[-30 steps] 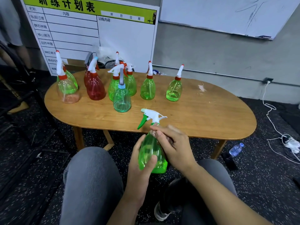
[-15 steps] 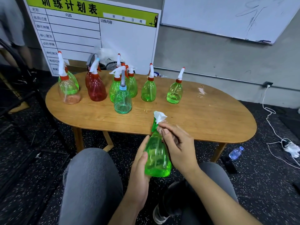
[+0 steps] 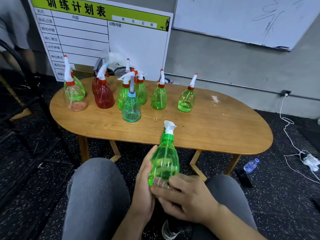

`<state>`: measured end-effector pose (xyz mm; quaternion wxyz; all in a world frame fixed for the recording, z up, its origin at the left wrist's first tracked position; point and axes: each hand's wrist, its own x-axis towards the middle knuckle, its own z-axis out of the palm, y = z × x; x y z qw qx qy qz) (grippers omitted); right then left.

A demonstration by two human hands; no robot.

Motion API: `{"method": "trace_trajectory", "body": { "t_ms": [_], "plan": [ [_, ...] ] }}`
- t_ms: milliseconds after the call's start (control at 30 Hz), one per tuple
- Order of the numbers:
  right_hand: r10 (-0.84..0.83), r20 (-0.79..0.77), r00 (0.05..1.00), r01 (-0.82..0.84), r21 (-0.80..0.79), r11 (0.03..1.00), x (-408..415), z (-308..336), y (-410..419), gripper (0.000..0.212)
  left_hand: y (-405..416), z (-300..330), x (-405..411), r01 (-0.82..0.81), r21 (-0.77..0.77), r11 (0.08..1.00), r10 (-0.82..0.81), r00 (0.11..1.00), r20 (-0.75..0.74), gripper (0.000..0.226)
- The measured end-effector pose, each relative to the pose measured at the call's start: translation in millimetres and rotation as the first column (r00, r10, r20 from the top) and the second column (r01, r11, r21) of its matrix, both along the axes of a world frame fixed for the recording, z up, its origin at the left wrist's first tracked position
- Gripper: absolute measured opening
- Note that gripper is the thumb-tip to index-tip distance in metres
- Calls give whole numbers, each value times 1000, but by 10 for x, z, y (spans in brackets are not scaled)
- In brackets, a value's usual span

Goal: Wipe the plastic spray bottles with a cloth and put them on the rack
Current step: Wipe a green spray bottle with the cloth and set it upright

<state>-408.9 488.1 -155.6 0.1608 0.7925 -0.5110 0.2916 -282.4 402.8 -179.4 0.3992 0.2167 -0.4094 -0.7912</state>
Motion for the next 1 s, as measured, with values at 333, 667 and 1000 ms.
{"method": "trace_trajectory", "body": {
  "t_ms": [333,667,1000],
  "plan": [
    [-351,480,804,352,92,932,-151,184,-470,29,-22,-46,-29,-21,-129,991,33,995,89,43],
    [-56,36,998,58,-33,998,57,-85,-41,27,-32,-26,1,-28,-46,999,30,999,37,52],
    [-362,461,810,370,77,926,-159,165,-461,32,-22,-67,-34,-19,-101,995,32,991,127,41]
  ]
}}
